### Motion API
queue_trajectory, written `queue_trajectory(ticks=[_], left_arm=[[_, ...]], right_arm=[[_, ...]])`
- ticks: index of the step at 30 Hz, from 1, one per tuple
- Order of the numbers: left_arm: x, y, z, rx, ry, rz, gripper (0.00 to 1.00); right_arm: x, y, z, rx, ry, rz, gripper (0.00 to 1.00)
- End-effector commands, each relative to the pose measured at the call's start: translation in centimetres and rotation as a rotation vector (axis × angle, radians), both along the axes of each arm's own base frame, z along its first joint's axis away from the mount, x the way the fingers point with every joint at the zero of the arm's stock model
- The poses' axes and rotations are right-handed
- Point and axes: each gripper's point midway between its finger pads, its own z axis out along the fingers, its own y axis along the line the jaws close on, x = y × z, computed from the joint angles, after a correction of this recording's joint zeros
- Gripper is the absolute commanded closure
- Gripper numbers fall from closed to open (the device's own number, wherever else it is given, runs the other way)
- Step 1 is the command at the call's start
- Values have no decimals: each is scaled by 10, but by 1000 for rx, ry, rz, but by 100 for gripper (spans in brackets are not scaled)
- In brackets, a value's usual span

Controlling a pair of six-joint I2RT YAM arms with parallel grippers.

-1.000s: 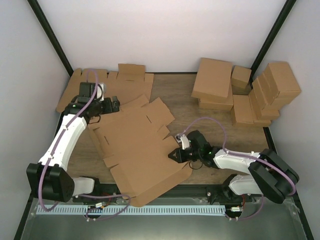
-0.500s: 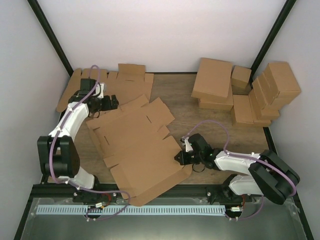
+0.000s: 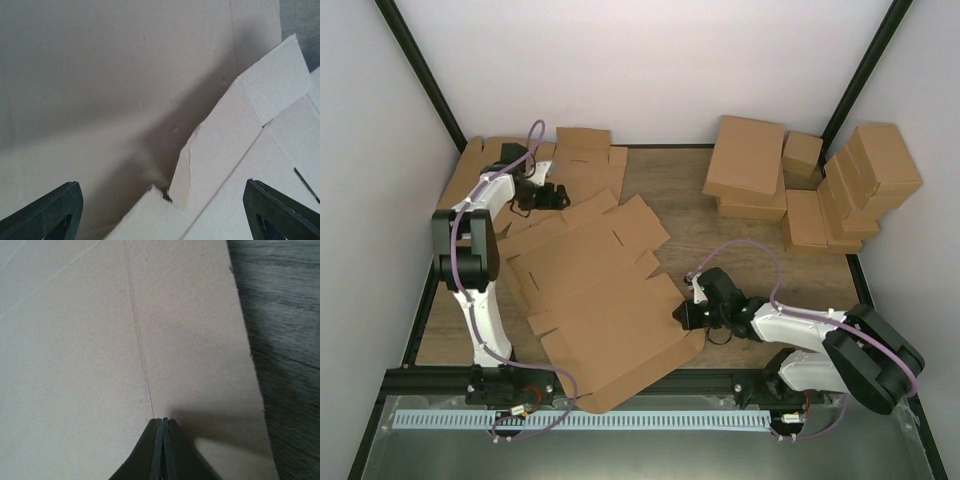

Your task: Fold the paper box

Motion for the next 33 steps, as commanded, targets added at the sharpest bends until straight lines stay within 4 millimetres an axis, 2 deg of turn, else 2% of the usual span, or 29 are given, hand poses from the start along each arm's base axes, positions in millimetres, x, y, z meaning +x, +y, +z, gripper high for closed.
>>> queue_trajectory(ticks=[1, 6, 11, 20, 24, 29, 33], left_arm=[[0, -18, -15, -64, 11, -198, 9], [-7, -37, -41, -212, 117, -265, 12], [-20, -50, -46, -318, 175, -281, 23], [-34, -57, -17, -359, 194, -241, 68], [-47, -56, -8, -318, 176, -218, 79], [-61, -56, 12, -255, 125, -189, 84], [-68, -59, 27, -139, 56, -156, 88]], right_arm=[[-3, 3, -3, -2, 9, 43, 99], [-3, 11, -1, 5, 24, 77, 99], [0, 16, -2, 6, 32, 93, 99], [0, 16, -7, 2, 46, 88, 99], [3, 17, -6, -1, 41, 83, 99], [6, 18, -5, -8, 34, 84, 99], [11, 20, 0, -6, 14, 80, 99]])
